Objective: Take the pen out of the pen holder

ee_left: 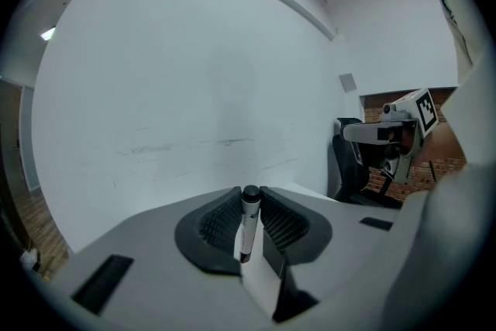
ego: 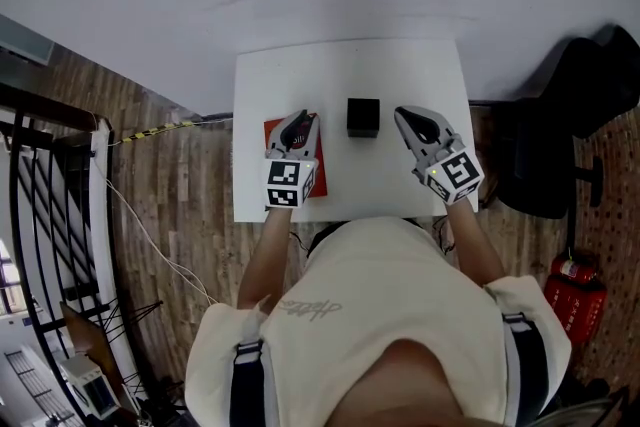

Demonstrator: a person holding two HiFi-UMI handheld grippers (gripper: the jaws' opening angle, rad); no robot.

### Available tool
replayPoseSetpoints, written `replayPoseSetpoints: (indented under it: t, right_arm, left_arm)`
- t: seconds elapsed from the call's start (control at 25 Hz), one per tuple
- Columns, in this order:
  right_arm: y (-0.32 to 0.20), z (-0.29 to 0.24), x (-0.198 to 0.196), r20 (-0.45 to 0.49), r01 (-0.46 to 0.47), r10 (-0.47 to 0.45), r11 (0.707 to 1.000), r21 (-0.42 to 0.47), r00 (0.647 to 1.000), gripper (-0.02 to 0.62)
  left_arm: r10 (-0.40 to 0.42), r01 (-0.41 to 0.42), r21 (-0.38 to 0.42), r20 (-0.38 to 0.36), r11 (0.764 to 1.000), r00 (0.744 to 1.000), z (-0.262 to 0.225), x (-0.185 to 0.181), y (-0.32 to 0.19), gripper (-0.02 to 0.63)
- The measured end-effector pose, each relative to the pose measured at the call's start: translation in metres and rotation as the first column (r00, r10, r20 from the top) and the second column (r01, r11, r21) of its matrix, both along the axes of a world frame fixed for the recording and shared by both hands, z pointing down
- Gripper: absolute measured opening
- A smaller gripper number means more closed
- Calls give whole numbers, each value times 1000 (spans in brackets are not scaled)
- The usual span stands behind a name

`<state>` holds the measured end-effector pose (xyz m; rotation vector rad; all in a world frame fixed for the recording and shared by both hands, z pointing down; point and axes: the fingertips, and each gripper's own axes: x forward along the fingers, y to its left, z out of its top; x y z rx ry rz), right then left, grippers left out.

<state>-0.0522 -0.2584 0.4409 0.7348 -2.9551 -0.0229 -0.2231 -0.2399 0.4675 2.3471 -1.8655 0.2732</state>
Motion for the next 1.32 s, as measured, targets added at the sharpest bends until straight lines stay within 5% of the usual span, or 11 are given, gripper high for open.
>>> replayPoseSetpoints:
  t: [1.32]
  right_arm:
    - [-12,11,1,8,-40,40,998,-43,999,8]
  left_arm:
    - [44,-45,-24,-12,999,999,9,4,-18,87]
